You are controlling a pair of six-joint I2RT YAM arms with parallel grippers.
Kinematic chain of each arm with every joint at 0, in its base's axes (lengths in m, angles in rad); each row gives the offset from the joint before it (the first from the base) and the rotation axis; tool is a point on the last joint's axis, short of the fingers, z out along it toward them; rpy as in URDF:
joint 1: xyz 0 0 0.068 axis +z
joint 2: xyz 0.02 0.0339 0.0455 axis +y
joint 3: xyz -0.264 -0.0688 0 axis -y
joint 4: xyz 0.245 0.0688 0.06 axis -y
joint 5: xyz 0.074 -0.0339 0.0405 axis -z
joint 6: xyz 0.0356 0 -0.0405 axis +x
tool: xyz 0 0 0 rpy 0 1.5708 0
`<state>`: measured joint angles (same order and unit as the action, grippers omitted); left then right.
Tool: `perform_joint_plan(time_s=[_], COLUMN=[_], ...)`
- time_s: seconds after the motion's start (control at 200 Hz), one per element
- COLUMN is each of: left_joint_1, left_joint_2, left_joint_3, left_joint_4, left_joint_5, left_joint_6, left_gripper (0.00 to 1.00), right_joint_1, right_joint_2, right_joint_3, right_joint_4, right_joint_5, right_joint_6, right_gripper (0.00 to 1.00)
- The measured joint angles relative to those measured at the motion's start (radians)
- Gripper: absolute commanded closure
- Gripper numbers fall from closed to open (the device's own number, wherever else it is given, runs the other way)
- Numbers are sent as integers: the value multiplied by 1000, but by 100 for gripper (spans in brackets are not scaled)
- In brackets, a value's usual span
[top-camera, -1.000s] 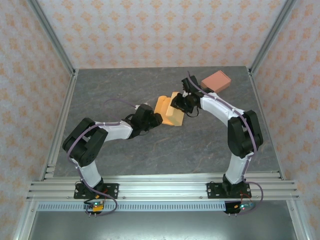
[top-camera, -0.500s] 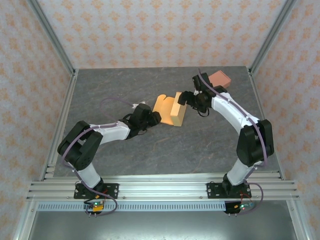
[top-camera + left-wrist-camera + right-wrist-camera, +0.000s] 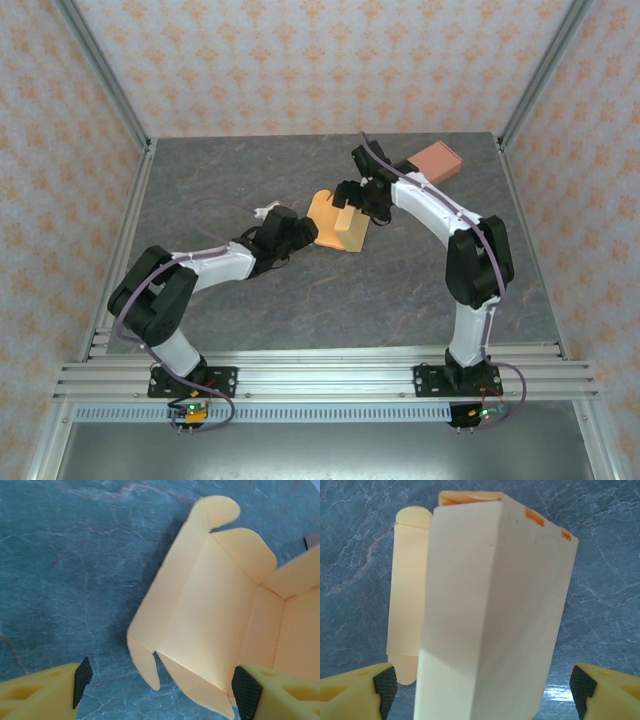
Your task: Fold the paper box
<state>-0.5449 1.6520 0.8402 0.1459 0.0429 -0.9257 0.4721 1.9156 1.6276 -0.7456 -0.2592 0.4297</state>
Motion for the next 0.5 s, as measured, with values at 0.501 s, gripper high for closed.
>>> perform_joint_plan(time_s=[0.501], left_joint_1=[8], left_joint_2=[95], left_joint_3=[6], left_joint_4=[-23], left_joint_5=[7], left_joint_6=[-171], left_gripper=[45], right_joint_1=[38], right_joint_2=[131], right_joint_3=[63], right_joint_4=[-64], right_joint_5=[79], right_joint_6=[47], right_gripper=[36])
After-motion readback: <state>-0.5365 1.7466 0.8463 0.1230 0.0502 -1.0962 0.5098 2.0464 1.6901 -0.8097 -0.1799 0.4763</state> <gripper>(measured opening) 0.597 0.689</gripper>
